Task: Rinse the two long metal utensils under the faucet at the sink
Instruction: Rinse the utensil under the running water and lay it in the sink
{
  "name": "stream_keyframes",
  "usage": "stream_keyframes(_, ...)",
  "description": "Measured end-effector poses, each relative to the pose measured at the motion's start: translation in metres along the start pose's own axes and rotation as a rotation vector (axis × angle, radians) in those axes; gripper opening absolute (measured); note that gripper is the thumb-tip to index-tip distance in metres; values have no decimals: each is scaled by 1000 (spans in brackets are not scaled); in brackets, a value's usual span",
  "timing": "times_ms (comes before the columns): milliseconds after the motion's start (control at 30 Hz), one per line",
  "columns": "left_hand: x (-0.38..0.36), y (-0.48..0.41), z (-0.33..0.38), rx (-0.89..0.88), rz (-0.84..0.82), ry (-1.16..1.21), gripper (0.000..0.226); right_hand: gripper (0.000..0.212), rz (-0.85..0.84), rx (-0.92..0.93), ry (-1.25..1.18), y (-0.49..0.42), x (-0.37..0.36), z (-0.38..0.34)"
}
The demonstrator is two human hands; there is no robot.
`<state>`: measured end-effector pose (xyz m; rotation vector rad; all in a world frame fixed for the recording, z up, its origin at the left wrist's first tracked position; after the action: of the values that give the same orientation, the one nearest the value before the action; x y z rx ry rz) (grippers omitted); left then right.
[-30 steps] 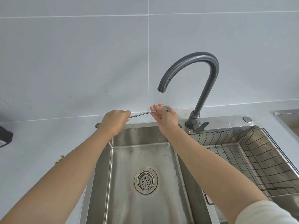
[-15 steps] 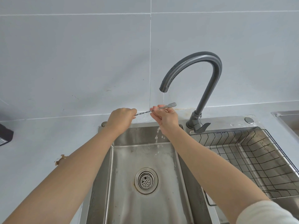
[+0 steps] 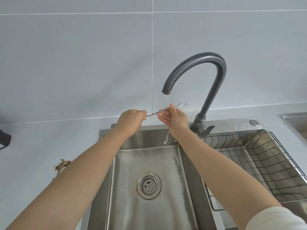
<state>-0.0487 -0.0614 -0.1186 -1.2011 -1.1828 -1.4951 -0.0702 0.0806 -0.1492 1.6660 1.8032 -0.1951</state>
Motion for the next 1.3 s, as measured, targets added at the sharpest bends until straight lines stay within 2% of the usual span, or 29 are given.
stream_keyframes(533,-12,24,-36,70,-19,-21,22,18,91,-11,-5,5,-4,7)
stream_keyframes(633,-12,30,-43,85,-19,-19,23,24,92,5,33,6,-9,7)
stream_keyframes(900,-13,36,-59,110,9,1,24,17,27,-4,13,5,-12,4)
stream_keyframes(1167,-14,34,-58,123,56,-14,24,26,52,4,146,7,-4,-5)
stream_keyframes(1300,-12,29,-58,135,131,-3,21,26,15,-22,340,5,0,-9)
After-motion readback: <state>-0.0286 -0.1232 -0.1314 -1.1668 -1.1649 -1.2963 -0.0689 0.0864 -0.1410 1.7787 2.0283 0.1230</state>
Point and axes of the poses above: each hand's wrist, its own y-axis away from the middle knuckle, its own x-axis out of the back of the hand, z = x × y, the point moved 4 cm from there along -y, towards the middle knuckle, and after that the axes turned 8 degrees about -z, right-handed, at the moved point
